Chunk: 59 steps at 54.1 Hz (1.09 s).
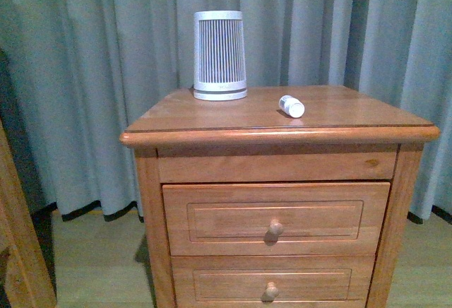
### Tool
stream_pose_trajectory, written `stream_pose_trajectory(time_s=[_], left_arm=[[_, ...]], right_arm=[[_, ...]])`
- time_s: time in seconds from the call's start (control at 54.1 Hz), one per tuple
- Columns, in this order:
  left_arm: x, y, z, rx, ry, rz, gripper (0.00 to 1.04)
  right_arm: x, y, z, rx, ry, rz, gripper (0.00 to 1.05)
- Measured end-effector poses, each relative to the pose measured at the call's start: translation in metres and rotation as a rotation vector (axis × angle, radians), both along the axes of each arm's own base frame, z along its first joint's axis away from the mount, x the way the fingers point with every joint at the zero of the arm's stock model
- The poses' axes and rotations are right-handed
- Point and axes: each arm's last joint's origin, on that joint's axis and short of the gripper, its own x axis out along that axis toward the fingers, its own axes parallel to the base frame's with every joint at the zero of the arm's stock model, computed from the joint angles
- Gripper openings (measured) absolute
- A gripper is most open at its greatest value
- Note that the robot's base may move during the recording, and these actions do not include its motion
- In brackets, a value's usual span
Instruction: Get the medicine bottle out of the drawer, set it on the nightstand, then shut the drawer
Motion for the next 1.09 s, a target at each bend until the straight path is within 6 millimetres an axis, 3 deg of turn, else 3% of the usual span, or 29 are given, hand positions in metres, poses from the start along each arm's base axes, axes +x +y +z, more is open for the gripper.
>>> stream_pose_trajectory(time_s=[0.092, 0.407, 1.091], left_arm=[[0.0, 0.0, 0.0, 0.0, 0.0, 0.0, 0.98], [0.0, 0.0, 0.0, 0.0, 0.0, 0.0, 0.98], [0.0, 0.0, 0.0, 0.0, 0.0, 0.0, 0.98]], right_arm=[[0.002, 0.0, -0.017, -0.001, 0.027, -0.001, 0.03], [0.0, 0.0, -0.038, -0.001, 0.006, 0.0, 0.03], [0.0, 0.0, -0.065, -0.001, -0.001, 0.002, 0.03]])
